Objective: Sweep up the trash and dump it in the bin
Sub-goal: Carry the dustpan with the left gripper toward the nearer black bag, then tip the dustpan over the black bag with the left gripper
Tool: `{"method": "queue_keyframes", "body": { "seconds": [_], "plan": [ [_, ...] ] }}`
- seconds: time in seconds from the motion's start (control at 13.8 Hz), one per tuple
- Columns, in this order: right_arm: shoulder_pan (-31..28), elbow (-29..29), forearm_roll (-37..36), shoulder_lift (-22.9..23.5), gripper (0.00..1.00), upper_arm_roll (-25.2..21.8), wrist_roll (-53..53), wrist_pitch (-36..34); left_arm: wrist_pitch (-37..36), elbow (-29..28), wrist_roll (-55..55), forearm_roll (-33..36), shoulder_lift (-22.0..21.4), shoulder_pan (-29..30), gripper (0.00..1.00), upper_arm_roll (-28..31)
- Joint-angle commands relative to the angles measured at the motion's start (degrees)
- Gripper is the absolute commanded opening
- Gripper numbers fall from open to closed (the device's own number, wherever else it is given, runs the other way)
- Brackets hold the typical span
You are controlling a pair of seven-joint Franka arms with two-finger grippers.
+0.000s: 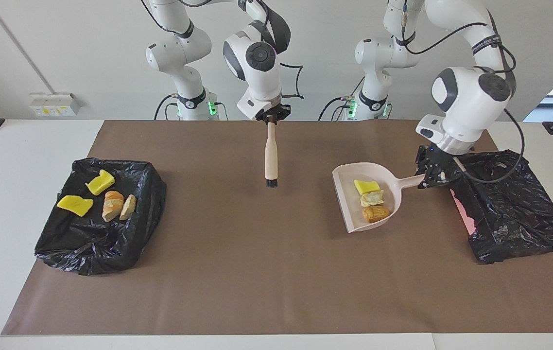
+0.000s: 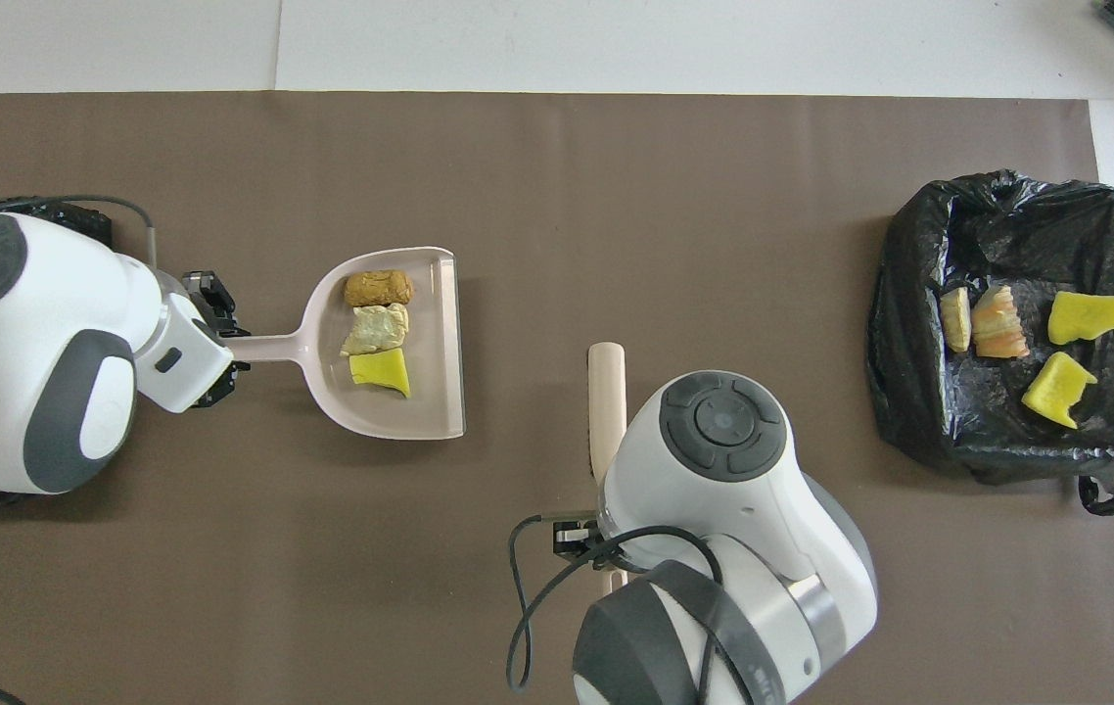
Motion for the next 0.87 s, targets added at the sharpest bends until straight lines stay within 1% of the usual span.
{"method": "queue_keyframes", "body": {
  "seconds": [0.0,0.15,0.22,0.29,0.44,0.58,0.65,0.8],
  "plan": [
    [3.1,-6.0,-0.4,-3.2,0.00,0.3,2.1,3.9,-6.5,3.4,5.8,-2.5,-2.3,7.3,0.00,-0.5],
    [6.0,-8.5,0.1,-2.7,0.00,0.3,3.8,7.9,-11.2,7.1,10.7,-6.1,-2.1,14.5,0.00,-0.5],
    [6.3,-10.5,0.1,-2.6,0.00,0.3,4.0,9.6,-11.7,7.6,12.9,-8.9,-2.0,18.1,0.00,-0.5],
    [7.7,-12.1,0.2,-2.5,0.00,0.3,4.2,11.8,-11.6,7.7,15.0,-10.3,-2.1,21.3,0.00,-0.5],
    [8.4,-13.2,0.2,-1.7,0.00,0.3,5.9,13.9,-10.6,8.7,16.6,-10.0,-1.8,24.3,0.00,-0.5],
    [8.7,-13.6,2.5,-0.7,0.00,0.3,6.7,15.3,-6.7,8.8,15.1,-9.1,-1.6,28.3,0.00,0.7],
    [8.8,-14.1,2.6,-0.7,0.00,0.3,6.7,15.4,-3.9,8.9,14.9,-7.0,-1.5,30.6,0.00,1.1],
    [8.9,-15.4,2.6,-0.7,0.01,0.3,6.7,16.3,-1.8,10.8,14.9,-5.7,-0.7,33.9,0.00,1.6]
  ]
}}
